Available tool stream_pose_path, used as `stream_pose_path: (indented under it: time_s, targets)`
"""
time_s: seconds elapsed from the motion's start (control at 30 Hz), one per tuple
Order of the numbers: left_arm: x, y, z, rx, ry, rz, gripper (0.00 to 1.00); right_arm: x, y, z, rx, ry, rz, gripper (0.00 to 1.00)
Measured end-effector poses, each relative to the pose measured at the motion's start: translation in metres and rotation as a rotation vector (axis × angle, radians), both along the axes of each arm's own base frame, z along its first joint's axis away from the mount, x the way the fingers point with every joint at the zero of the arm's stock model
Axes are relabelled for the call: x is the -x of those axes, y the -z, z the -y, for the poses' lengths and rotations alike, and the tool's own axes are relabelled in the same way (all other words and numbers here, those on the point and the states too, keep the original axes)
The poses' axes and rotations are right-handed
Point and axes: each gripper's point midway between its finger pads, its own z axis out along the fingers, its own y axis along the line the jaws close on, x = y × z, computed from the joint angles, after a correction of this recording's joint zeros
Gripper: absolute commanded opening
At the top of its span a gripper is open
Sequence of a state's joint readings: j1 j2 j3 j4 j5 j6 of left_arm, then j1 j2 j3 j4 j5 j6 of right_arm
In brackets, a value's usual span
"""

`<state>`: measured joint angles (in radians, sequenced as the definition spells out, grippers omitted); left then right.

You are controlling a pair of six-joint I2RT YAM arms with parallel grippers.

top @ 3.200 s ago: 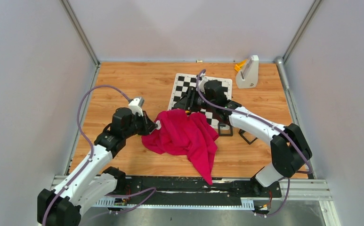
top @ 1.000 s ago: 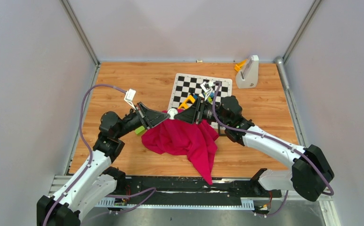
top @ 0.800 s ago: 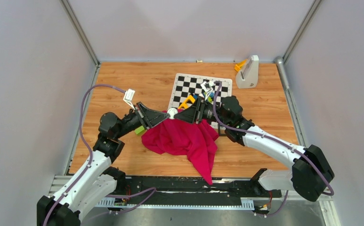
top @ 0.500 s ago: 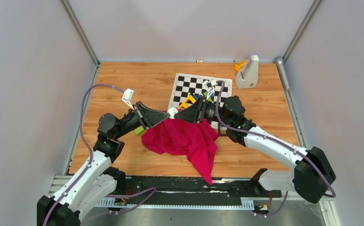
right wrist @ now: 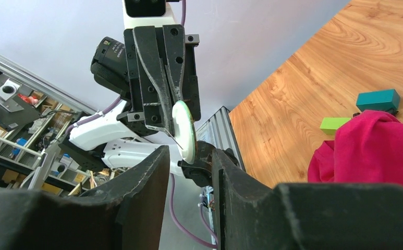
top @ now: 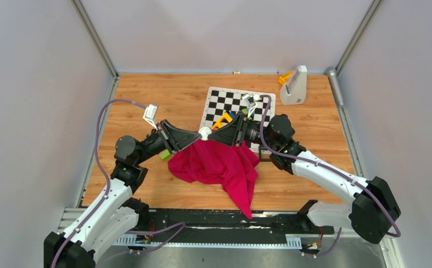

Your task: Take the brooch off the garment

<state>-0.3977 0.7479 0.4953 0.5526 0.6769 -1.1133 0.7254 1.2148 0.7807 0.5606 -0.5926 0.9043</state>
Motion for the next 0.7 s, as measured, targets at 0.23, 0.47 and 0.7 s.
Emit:
stream_pose_path:
  time_s: [0.23,0.47,0.7]
  targets:
    - [0.0034,-0.0023,0.0014,0.006,0.023,0.009,0.0,0.001,-0.0008,-0.0002,-0.004,-0.006,-0.007,0.33]
    - [0.0051,-0.0014,0.0023,0.002,0.036,0.01,0.0,0.0012,0.0016,-0.0015,-0.001,-0.014,-0.02,0.26]
    - [0.0063,0.0004,0.0029,-0.007,0.047,0.016,0.0,0.0012,-0.0021,-0.0042,-0.006,-0.031,-0.028,0.24]
